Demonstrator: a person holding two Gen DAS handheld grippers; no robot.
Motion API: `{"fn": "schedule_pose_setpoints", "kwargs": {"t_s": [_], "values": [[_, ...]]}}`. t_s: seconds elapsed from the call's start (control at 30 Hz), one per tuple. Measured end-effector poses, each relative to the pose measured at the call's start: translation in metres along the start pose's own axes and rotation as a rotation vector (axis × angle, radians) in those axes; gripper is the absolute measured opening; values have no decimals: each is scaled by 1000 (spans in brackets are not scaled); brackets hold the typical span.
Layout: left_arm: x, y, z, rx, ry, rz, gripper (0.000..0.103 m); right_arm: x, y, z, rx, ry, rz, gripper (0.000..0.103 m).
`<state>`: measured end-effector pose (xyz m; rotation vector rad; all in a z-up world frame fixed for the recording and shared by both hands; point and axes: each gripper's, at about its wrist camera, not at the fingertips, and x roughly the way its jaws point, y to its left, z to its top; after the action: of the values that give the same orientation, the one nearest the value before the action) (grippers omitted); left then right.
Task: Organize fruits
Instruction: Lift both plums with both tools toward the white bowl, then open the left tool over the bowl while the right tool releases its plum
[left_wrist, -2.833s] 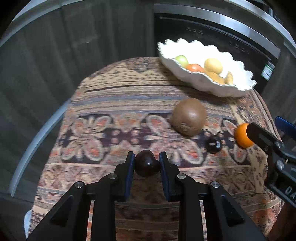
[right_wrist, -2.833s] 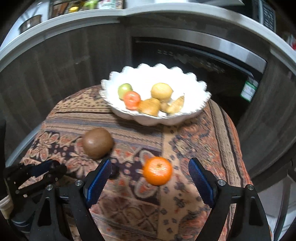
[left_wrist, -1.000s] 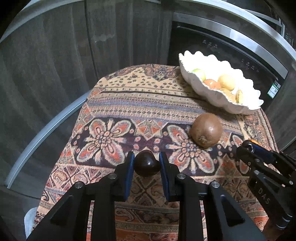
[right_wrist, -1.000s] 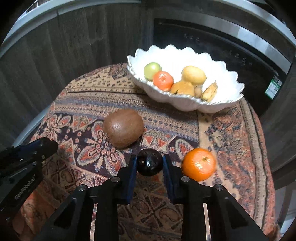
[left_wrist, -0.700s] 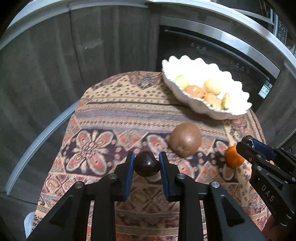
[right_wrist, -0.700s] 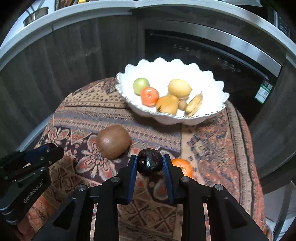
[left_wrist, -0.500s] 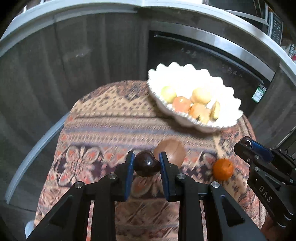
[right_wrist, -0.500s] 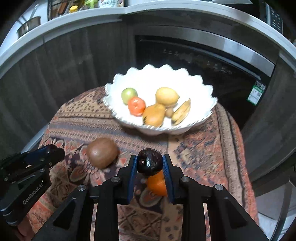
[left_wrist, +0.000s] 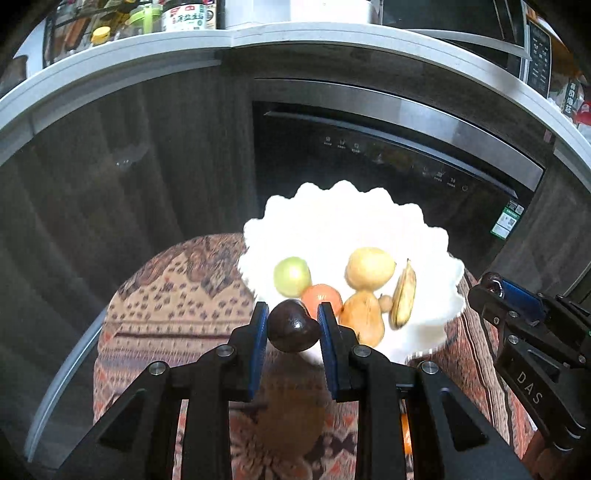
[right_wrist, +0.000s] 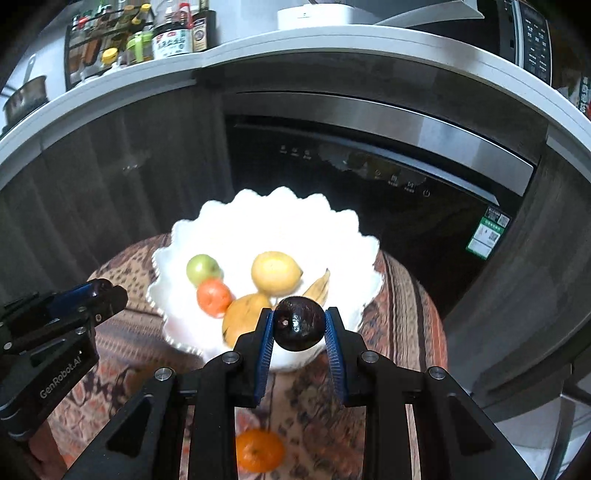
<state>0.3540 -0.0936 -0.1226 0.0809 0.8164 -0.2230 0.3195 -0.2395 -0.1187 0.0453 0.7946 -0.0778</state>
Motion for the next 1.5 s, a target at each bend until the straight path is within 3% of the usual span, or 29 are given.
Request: {"fn": "schedule_pose_setpoints", "kwargs": {"t_s": [0.27, 0.8, 0.83, 0.9, 1.0, 1.03, 1.1, 1.23, 1.3, 1.5], "values": [[38, -6, 15, 10, 37, -7, 27, 30, -12, 14, 15, 18, -9, 29], [82, -12, 5, 31, 129, -32, 29, 70, -23, 7, 33, 91, -1, 29], [82, -13, 5, 32, 130, -30, 31, 70, -23, 7, 31, 90, -2, 29], [80, -14, 6, 37, 118, -17, 48, 70, -24, 9, 28, 88, -2, 29], [74, -13, 9, 37, 97, 4, 56, 66, -24, 13, 25, 77, -10, 33], [72, -12, 10, 35, 93, 10, 57, 64, -25, 15, 25, 72, -19, 36], [67, -9, 12, 25, 85, 16, 66, 59, -26, 18, 29, 52, -47, 57], [54, -6, 15, 20, 61, 27, 73, 42, -27, 23, 35, 3, -89, 73], [46, -5, 16, 16, 46, 32, 83, 33, -26, 25, 37, -12, -99, 80], [16, -1, 20, 10, 3, 51, 94, 8, -23, 31, 44, -46, -105, 82]]}}
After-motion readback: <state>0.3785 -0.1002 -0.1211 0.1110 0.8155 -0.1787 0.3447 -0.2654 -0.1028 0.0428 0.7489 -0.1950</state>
